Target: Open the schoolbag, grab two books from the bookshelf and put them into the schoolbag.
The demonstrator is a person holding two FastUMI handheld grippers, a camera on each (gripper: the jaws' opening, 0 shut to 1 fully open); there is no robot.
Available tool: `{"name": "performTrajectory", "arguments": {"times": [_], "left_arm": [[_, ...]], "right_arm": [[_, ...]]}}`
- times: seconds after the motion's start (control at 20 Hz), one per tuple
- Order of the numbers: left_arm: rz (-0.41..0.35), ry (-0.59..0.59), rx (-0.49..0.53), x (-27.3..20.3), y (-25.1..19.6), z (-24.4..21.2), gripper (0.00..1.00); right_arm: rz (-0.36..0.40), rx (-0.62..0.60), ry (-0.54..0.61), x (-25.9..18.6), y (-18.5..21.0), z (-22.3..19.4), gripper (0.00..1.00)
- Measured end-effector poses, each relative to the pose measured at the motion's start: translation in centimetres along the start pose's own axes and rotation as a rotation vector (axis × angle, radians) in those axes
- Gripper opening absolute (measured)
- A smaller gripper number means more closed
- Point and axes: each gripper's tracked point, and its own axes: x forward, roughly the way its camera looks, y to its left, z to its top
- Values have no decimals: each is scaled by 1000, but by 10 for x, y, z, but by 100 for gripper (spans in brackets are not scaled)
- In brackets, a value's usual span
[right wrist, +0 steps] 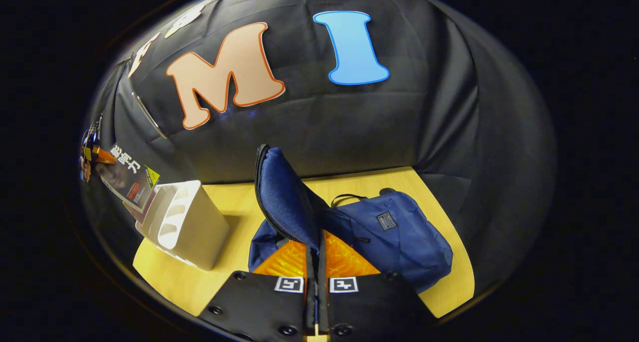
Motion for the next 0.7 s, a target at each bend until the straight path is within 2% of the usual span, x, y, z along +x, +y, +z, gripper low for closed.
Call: {"name": "performTrajectory", "arguments": {"times": [0.2,0.3,0.45,0.7], "left_arm": [[-77,35,-29,0,-12,-11,34],[-91,66,-14,8,-24,-24,33],[-123,123,7,32,-47,-54,34],[-200,199,-30,74,-97,-108,33]], "right_arm": [[4,1,-5,-2,0,1,5],[9,2,-7,-3,-1,2,5],[20,3,-13,-5,-1,4,5],[38,0,-33,-9,0,9,5]]}}
